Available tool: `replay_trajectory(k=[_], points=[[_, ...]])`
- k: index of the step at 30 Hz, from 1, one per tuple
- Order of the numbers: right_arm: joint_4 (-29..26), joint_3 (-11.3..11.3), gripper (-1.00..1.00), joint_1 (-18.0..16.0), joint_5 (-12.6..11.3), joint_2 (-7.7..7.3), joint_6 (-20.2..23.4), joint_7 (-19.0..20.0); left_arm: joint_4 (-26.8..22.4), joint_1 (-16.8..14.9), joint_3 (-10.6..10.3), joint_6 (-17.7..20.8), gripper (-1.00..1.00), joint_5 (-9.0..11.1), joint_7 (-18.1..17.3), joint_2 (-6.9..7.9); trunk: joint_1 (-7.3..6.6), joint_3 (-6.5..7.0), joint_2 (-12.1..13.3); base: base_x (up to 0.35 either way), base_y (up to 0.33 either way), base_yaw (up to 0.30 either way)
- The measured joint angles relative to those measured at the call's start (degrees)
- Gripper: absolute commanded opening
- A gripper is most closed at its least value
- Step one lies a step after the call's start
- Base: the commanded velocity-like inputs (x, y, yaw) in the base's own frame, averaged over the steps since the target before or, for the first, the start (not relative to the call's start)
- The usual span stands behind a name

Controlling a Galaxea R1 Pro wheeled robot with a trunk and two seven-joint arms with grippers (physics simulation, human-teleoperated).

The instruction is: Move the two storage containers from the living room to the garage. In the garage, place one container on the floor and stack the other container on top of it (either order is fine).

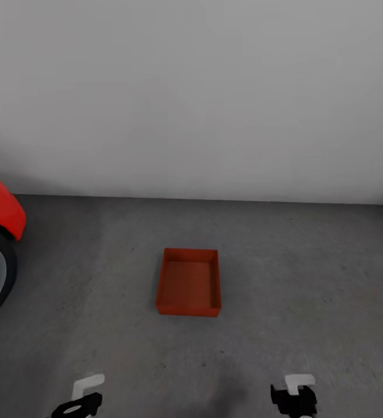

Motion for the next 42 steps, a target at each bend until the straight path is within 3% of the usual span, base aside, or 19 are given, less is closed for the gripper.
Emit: replay_trajectory(k=[5,11,14,19,22,23,26,42], points=[[-0.01,0.03,1.0,8.11,0.05,-0.22,1.49,0.28,0.0,3.18,-0.02,1.94,1.0,0.01,-0.15,-0.01,0.0,0.0,0.0,0.0,0.0,0.0],[-0.01,0.1,1.0,13.37,0.09,0.29,5.8,1.06,0.0,6.88,-0.12,4.59,1.0,-0.08,-2.49,-0.13,0.0,0.0,0.0,0.0,0.0,0.0],[0.0,-0.04,1.0,18.12,-0.21,0.64,7.26,5.29,0.0,10.41,-0.11,4.94,1.0,-0.04,-8.77,0.12,0.0,0.0,0.0,0.0,0.0,0.0],[-0.05,-0.38,1.0,23.42,-0.98,0.67,6.51,12.21,0.0,13.39,-0.22,5.17,1.0,-0.11,-11.96,1.16,0.0,0.01,0.0,0.0,0.0,-0.001],[-0.08,-0.43,1.0,24.24,-2.12,0.63,6.12,14.32,0.0,14.0,-0.27,5.25,1.0,-0.13,-12.35,1.54,0.0,0.07,0.0,0.0,0.0,-0.035],[-0.08,-0.32,1.0,24.61,-4.08,0.64,5.91,15.41,-0.03,15.48,-0.26,4.61,1.0,-0.33,-12.5,1.66,0.0,0.13,0.0,0.0,0.0,-0.032],[-0.09,-0.25,1.0,24.74,-4.89,0.67,5.83,15.62,-0.08,16.22,-0.3,3.28,1.0,-0.31,-12.28,1.59,0.0,0.38,0.0,0.0,0.0,-0.014],[-0.09,0.03,1.0,24.8,-4.93,0.69,6.53,15.58,-0.47,16.56,-0.2,1.98,1.0,-0.64,-11.91,0.83,0.0,1.88,0.0,0.0,0.0,-0.001]])
